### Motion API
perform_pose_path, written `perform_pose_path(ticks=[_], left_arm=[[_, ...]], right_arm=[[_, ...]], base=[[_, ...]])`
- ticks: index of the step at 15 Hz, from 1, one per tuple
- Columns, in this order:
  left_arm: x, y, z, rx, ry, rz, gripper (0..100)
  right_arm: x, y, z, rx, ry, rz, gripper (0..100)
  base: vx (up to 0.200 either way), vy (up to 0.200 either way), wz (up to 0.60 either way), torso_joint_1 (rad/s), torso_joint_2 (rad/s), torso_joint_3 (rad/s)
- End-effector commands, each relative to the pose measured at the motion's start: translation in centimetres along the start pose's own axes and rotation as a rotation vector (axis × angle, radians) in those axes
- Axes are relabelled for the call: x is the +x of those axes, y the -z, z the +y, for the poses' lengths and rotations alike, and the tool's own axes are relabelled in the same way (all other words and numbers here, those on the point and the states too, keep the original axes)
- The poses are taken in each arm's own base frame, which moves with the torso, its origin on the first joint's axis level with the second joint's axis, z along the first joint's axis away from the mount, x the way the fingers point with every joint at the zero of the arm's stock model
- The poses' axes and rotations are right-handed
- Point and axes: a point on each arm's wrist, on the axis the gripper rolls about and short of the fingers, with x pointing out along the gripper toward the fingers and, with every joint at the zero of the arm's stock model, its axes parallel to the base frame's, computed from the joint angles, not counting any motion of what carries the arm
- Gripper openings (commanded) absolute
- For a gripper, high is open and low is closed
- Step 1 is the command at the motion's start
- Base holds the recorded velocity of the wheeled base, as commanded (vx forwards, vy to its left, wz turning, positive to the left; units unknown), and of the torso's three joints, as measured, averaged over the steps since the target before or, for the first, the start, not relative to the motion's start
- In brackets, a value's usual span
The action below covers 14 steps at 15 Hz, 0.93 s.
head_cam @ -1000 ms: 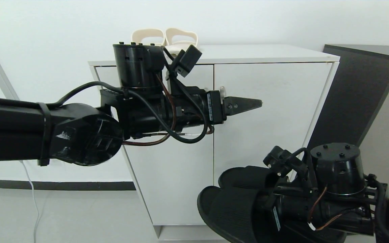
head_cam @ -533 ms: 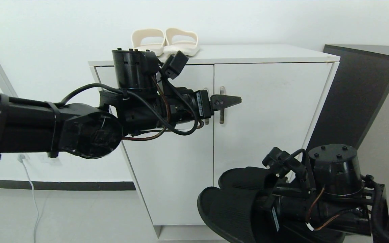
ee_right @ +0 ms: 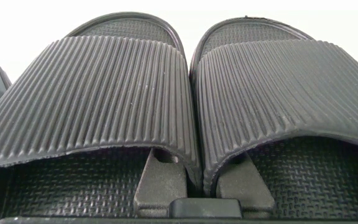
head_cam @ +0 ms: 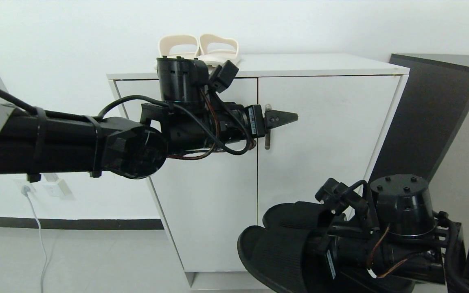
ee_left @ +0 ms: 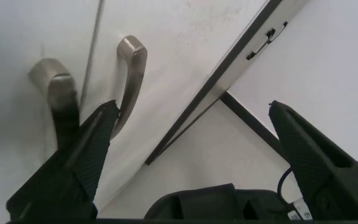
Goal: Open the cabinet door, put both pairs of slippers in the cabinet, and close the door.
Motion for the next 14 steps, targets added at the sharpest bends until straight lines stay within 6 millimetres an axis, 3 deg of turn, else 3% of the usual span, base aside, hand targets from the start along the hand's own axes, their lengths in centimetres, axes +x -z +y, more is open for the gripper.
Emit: perform_pose_path(ticks=[1,6,7,12,14], left_arm=[[0.9,0.3,0.3,-0.006,-0.001,0.011,100],[1.5,0.2,0.5,-0.013,-0.003,0.018,100],[1.5,0.2,0.6,-0.019,-0.004,0.019,0],[0.6,0.4,0.2,-0.035,-0.008,0.028,0],[-0.8,1.0,-0.5,-0.040,-0.003,0.050,0]], right_arm=[[0.0,0.0,0.0,0.000,0.000,-0.003,0],[0.0,0.0,0.0,0.000,-0.002,-0.001,0],[0.0,0.0,0.0,0.001,-0.002,0.002,0],[-0.3,0.8,0.3,-0.003,-0.020,0.014,0],[-0.9,1.8,0.8,-0.048,-0.132,0.010,0]], base=[[0.000,0.000,0.00,0.000,0.00,0.000],[0.000,0.000,0.00,0.000,0.00,0.000],[0.000,0.000,0.00,0.000,0.00,0.000],[0.000,0.000,0.00,0.000,0.00,0.000],[0.000,0.000,0.00,0.000,0.00,0.000]])
